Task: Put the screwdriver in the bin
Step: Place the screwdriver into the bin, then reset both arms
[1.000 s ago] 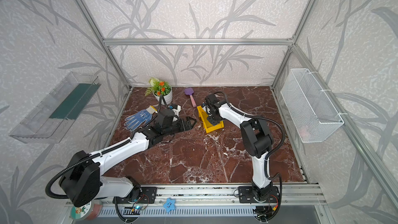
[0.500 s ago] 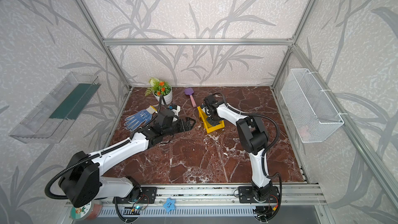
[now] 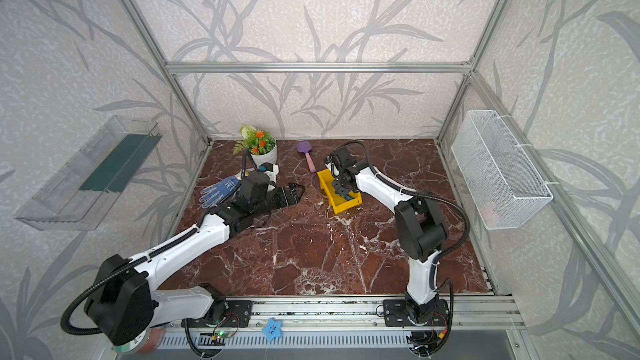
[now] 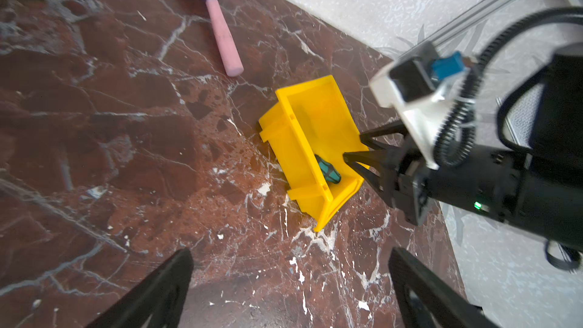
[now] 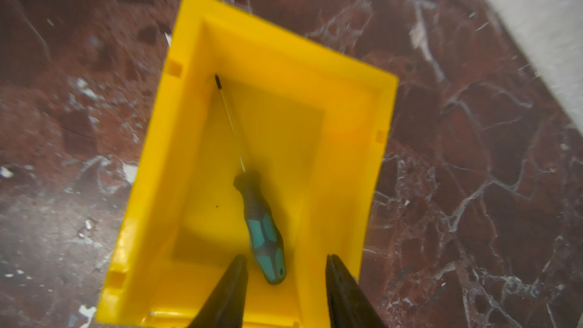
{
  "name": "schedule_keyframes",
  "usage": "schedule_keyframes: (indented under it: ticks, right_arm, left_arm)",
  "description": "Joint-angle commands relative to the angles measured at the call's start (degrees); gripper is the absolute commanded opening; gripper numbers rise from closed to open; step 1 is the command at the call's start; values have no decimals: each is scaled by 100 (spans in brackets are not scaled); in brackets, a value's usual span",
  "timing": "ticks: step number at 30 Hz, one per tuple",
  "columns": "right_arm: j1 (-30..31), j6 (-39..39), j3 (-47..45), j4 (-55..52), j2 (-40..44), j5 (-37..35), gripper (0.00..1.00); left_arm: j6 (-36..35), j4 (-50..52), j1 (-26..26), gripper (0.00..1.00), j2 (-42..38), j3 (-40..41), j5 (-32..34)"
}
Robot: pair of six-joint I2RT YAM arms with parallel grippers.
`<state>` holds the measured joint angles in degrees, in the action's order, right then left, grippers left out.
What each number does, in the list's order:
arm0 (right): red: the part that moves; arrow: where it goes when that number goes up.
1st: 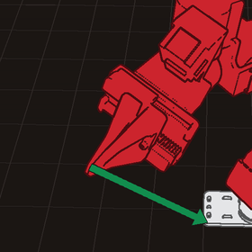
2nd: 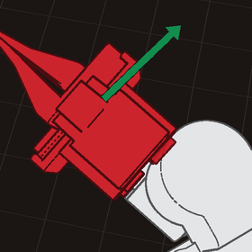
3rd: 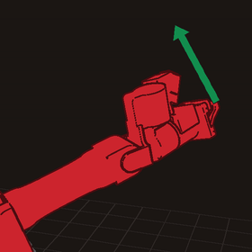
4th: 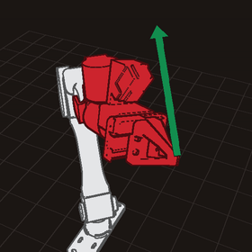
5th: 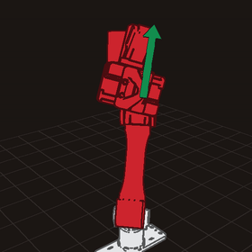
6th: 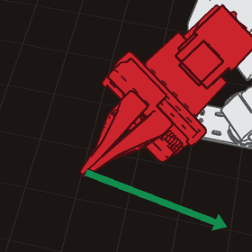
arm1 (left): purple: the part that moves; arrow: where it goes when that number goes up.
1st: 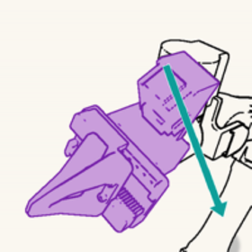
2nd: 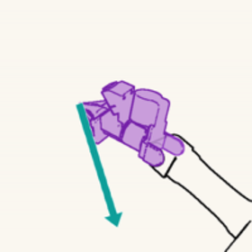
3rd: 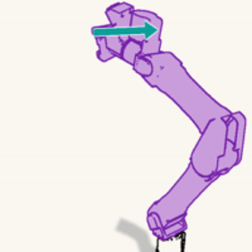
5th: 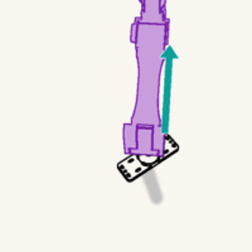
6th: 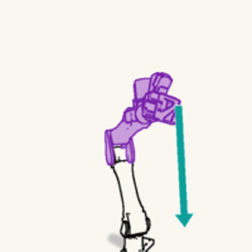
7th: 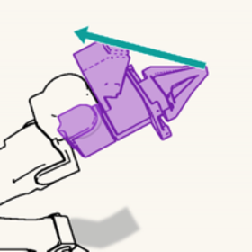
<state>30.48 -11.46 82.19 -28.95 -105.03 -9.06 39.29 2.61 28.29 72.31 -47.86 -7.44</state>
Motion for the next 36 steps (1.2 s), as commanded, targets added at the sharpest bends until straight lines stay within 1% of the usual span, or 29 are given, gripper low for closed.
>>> schedule_keyframes:
  ticks: [1,2,5,7,8,9,10,11,12,15,17,19,21,23,25,26,27,29,31,33,36]
  right_arm:
    - [29,580,-619,871,955,-106,45]
    - [25,706,-936,1186,1253,-204,46]
    - [-41,1018,-1712,1853,2013,-617,57]
    - [-112,1195,-2057,2073,2458,-965,58]
    - [-166,1306,-2213,2168,2662,-1156,66]
    - [-200,1407,-2351,2252,2808,-1269,66]
    - [-292,1574,-2496,2304,2994,-1391,71]
    - [-424,1738,-2634,2356,3137,-1453,73]
    - [-540,1891,-2748,2389,3261,-1505,77]
    - [-967,2437,-3156,2500,3530,-1707,82]
    - [-1276,2789,-3458,2548,3624,-1836,89]
    - [-1476,2928,-3815,2784,3677,-2073,98]
    - [-1501,2869,-4227,3147,3745,-2629,99]
    - [-1501,2634,-4797,3828,3859,-3109,99]
    - [-1501,2339,-5342,4547,3926,-3355,99]
    - [-1501,2194,-5562,4897,3944,-3399,99]
    - [-1501,2103,-5696,5054,3955,-3421,99]
    - [-1501,2045,-5805,5157,3923,-3475,99]
    - [-1506,2064,-5873,5301,3816,-3521,99]
    - [-1501,2073,-5939,5487,3671,-3506,99]
    - [-1499,1966,-6049,5819,3383,-3518,99]
  left_arm:
    - [-296,120,-309,99,-257,-58,470]
    - [-413,176,-394,99,-306,-70,668]
    - [-711,269,-646,99,-428,-42,1274]
    - [-838,212,-774,99,-480,53,1682]
    - [-917,174,-816,99,-485,91,1874]
    - [-1011,157,-833,99,-469,117,2026]
    - [-1132,152,-843,99,-429,104,2177]
    - [-1258,137,-852,99,-380,80,2345]
    - [-1409,130,-860,99,-329,66,2513]
    - [-1865,71,-911,99,-267,103,3391]
    - [-2197,-356,-1003,99,-268,335,4038]
    - [-2431,-707,-1237,99,-264,576,4263]
    - [-2571,-949,-1441,99,-243,757,4505]
    - [-2869,-1354,-1608,99,-154,1019,4712]
    - [-3153,-1735,-1649,99,-7,1206,4906]
    - [-3083,-1951,-1652,99,124,1327,5113]
    - [-3210,-2227,-1671,99,266,1428,5205]
    - [-3540,-2747,-1728,99,641,1608,5278]
    - [-3569,-3022,-1780,99,967,1626,5474]
    - [-3471,-3062,-1856,99,1160,1546,5334]
    - [-3436,-3598,-2040,99,1398,1648,5048]
